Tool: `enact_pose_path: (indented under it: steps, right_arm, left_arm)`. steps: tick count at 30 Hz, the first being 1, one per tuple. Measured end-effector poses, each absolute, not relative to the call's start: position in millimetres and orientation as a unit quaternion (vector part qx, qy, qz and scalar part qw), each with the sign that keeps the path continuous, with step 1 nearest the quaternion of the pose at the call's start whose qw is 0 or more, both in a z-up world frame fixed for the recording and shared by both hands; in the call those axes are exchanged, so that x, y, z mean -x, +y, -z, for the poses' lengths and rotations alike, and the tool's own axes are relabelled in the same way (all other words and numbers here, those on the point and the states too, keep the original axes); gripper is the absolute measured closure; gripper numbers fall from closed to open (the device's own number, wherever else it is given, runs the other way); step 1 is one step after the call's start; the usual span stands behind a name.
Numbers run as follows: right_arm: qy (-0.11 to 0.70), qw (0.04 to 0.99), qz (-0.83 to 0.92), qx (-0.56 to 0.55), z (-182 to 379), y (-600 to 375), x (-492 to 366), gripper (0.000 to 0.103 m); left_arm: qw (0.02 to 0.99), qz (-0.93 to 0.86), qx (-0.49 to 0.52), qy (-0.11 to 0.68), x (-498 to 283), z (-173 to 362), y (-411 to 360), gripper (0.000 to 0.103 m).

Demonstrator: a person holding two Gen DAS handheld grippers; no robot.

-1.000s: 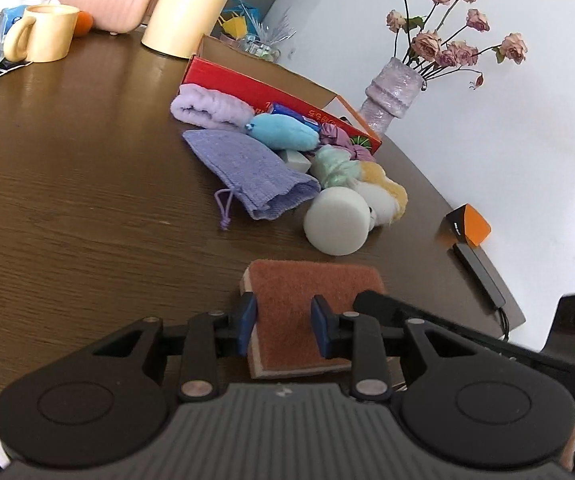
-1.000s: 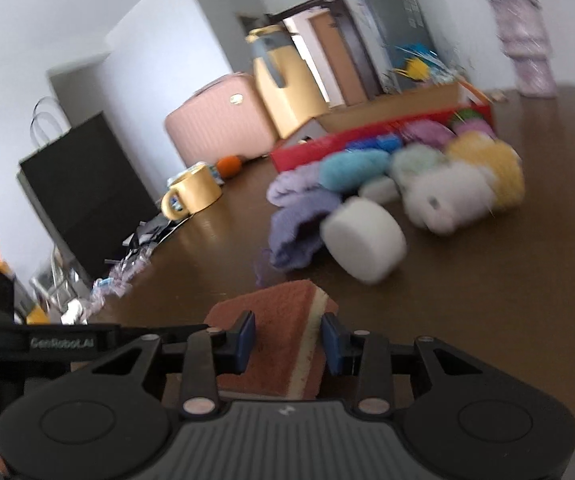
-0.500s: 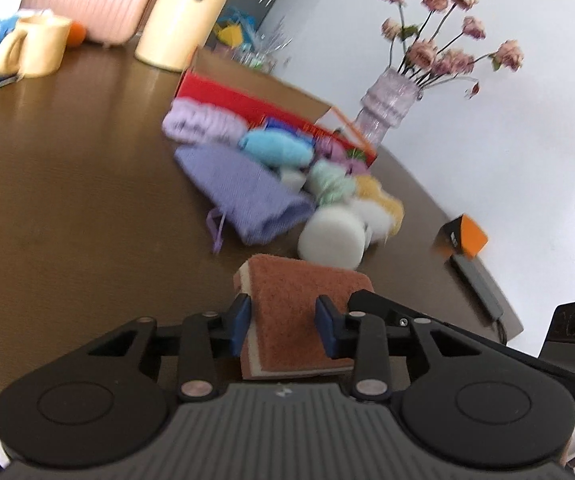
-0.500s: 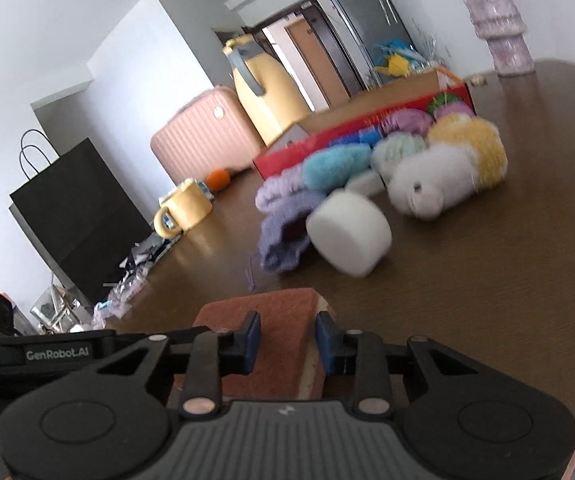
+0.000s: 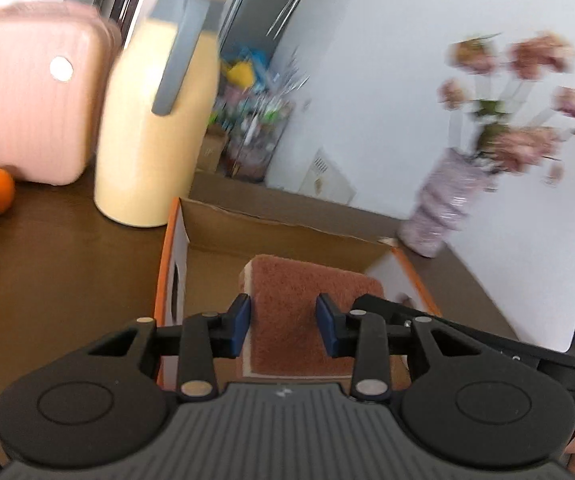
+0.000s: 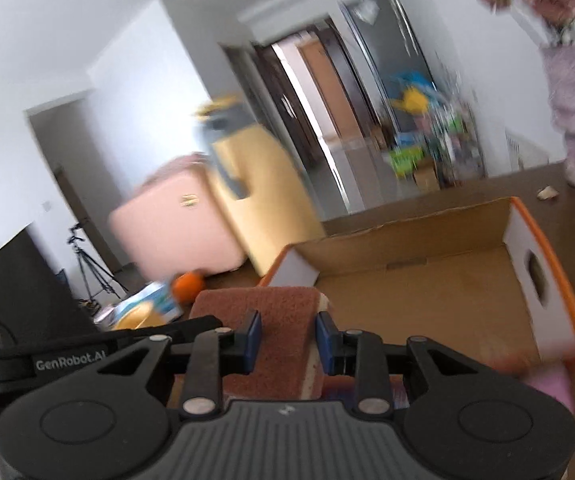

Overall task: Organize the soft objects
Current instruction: 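Carry the sponge into the cardboard box and open the grippers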

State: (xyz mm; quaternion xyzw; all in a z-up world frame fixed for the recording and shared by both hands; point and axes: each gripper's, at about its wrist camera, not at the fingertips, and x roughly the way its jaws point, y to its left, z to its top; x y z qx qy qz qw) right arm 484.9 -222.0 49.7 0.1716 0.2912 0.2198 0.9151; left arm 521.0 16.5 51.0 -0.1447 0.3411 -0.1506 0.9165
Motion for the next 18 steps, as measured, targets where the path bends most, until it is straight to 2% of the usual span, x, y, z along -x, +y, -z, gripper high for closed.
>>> enact_pose_path:
  steps: [3,7,8,12,15,18]
  right_arm:
    - [0.339,0.902,-0.201,-0.177,-36.8,-217.0,-570.8,0.074]
    - [0.411,0.871,-0.181,-0.200,-4.7,-205.5,-658.5,0.072]
    - [0.422,0.867,-0.173,-0.202,0.1,-202.5,-671.3,0.073]
    - [0.424,0.878,-0.158,-0.155,5.8,-185.8,-682.9,0.074]
    - [0.403,0.891,-0.155,-0.143,0.4,-186.4,-677.2,0.070]
    - [0.392,0.898,-0.145,-0.136,-13.0,-192.4,-661.3,0.070]
  left_arm:
    - [0.903,0.120,0.139,0.389,-591.1,-33.0,12.5,0.067]
    - [0.904,0.077,0.090,0.410,-638.2,-12.9,-1.7,0.067]
    - [0.905,0.067,0.076,0.413,-644.2,-10.1,-4.5,0.064]
    - [0.920,0.061,0.038,0.384,-635.2,-7.4,-8.2,0.050]
    - [0.925,0.065,0.023,0.373,-625.8,-13.9,-10.0,0.043]
    - [0.933,0.065,-0.001,0.353,-603.9,-33.7,-13.7,0.037]
